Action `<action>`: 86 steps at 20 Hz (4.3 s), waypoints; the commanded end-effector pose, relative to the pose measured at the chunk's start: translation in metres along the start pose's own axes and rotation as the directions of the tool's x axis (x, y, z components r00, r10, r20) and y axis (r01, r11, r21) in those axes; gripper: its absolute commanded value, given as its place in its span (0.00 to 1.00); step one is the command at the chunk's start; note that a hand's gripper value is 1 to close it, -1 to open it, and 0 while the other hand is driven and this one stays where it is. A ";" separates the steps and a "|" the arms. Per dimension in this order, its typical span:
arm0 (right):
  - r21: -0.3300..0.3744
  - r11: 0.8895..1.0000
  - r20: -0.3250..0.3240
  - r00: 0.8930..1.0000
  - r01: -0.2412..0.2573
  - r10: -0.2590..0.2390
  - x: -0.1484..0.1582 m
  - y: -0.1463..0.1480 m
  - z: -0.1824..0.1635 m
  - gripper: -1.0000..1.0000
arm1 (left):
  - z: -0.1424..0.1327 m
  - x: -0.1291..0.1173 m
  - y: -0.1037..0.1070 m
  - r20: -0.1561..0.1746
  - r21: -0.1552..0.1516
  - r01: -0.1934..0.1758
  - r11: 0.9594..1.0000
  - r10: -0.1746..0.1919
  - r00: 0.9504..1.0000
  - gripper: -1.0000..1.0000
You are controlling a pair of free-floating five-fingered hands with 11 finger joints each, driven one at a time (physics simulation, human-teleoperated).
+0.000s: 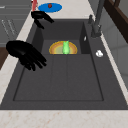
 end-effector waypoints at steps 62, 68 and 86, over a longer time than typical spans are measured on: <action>0.106 0.994 0.040 0.999 0.022 -0.027 0.011 0.014 0.011 0.50 | -0.059 -0.204 -0.172 -0.034 0.002 -0.475 0.880 0.475 0.880 0.00; 0.106 0.994 0.040 0.999 0.022 -0.027 0.011 0.014 0.011 0.50 | -0.060 -0.223 -0.197 -0.023 0.003 -0.515 0.857 0.515 0.857 0.00; 0.106 0.994 0.040 0.999 0.022 -0.027 0.011 0.014 0.011 0.50 | -0.065 -0.242 -0.142 -0.009 -0.018 -0.376 0.926 0.376 0.927 1.00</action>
